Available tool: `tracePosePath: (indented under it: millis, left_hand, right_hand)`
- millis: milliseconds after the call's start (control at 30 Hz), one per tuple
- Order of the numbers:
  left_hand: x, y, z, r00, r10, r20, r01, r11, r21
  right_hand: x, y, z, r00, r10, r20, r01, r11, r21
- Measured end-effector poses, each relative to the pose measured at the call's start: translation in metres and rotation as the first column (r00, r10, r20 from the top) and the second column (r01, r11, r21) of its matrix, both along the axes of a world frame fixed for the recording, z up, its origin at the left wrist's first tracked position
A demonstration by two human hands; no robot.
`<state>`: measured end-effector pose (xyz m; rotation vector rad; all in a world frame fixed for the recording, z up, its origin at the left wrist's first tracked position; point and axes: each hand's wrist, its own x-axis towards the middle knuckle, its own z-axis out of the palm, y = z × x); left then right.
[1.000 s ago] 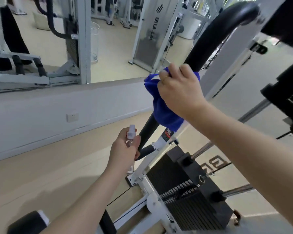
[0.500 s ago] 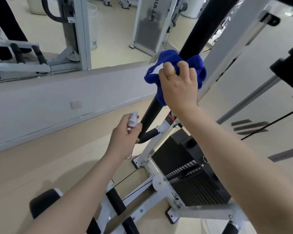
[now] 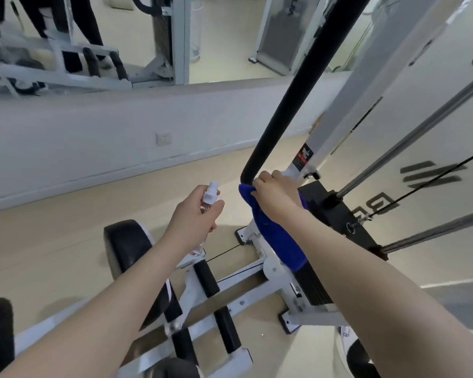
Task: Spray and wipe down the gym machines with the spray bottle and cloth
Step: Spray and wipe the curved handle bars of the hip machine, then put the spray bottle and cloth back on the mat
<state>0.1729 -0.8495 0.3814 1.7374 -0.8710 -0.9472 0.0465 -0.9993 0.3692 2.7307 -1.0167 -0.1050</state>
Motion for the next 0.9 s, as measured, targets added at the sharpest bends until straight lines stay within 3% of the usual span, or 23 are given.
tracePosePath:
  millis: [67, 167, 300, 467, 567, 700, 800, 900]
  left_hand:
    - [-0.017, 0.010, 0.003, 0.999, 0.033, 0.000, -0.033, 0.999, 0.001]
    - [-0.042, 0.024, 0.007, 0.995, 0.067, -0.069, -0.070, 0.997, -0.042]
    - [-0.076, 0.062, 0.012, 0.982, 0.179, -0.063, -0.184, 0.979, -0.088]
    - [-0.104, 0.130, 0.022, 0.913, 0.394, -0.104, -0.407, 0.892, -0.195]
    - [-0.121, 0.182, 0.031, 0.873, 0.477, -0.104, -0.487, 0.844, -0.225]
    - [-0.135, 0.263, 0.036, 0.788, 0.593, -0.167, -0.616, 0.764, -0.192]
    - [-0.149, 0.346, 0.034, 0.704, 0.699, -0.127, -0.710, 0.692, -0.130]
    - [-0.173, 0.431, 0.025, 0.620, 0.783, -0.045, -0.784, 0.617, -0.069]
  right_hand:
    - [-0.006, 0.016, 0.006, 0.994, -0.004, 0.108, -0.002, 0.999, 0.051]
    - [-0.018, 0.037, 0.006, 0.946, -0.149, 0.289, 0.087, 0.973, 0.216]
    - [-0.036, 0.080, 0.000, 0.838, -0.350, 0.419, 0.070, 0.830, 0.553]
    - [-0.058, 0.141, 0.028, 0.792, -0.232, 0.564, -0.151, 0.821, 0.551]
    - [-0.058, 0.182, 0.057, 0.781, -0.161, 0.604, -0.299, 0.752, 0.588]
    - [-0.032, 0.249, 0.074, 0.821, -0.036, 0.569, -0.434, 0.609, 0.664]
    - [-0.018, 0.330, 0.074, 0.858, 0.021, 0.513, -0.477, 0.402, 0.782]
    - [-0.011, 0.415, 0.065, 0.862, 0.204, 0.465, -0.505, 0.247, 0.827]
